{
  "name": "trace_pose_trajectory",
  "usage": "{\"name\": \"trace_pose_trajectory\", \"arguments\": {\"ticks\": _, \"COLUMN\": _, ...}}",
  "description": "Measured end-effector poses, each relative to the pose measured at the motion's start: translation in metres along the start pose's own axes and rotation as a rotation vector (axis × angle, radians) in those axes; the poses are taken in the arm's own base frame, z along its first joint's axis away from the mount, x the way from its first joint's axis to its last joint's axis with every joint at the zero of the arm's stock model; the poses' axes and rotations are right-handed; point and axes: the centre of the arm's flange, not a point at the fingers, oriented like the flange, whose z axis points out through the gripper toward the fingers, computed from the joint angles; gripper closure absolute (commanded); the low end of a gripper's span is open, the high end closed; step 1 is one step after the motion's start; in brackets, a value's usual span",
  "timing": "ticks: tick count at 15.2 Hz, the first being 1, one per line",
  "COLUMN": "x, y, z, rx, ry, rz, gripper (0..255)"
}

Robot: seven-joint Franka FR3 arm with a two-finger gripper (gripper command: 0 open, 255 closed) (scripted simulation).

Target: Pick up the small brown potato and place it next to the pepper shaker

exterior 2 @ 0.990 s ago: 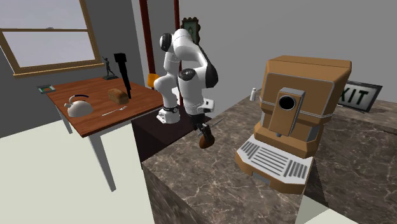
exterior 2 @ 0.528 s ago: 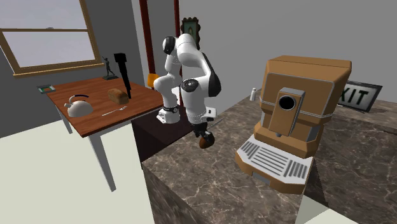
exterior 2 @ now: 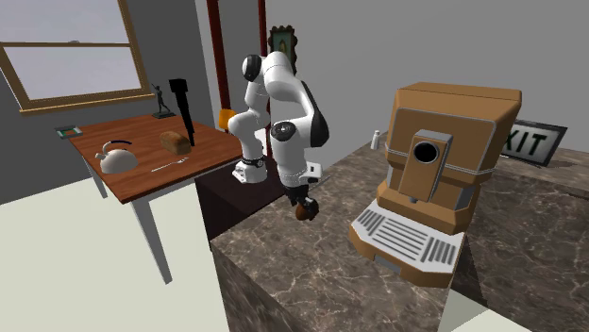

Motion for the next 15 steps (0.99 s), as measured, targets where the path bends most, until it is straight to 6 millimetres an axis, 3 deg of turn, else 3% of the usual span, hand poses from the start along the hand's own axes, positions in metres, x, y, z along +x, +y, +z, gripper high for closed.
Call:
{"name": "trace_pose_trajectory", "arguments": {"ticks": 1, "x": 0.0, "y": 0.0, "z": 0.0, "rx": 0.0, "ry": 0.0, "rz": 0.0, "gripper": 255}}
{"name": "trace_pose_trajectory", "arguments": {"ticks": 11, "x": 0.0, "y": 0.0, "z": 0.0, "rx": -0.001, "ry": 0.0, "rz": 0.0, "gripper": 255}}
{"name": "trace_pose_trajectory", "arguments": {"ticks": 15, "x": 0.005, "y": -0.001, "z": -0.015, "rx": 0.0, "ry": 0.0, "rz": 0.0, "gripper": 255}}
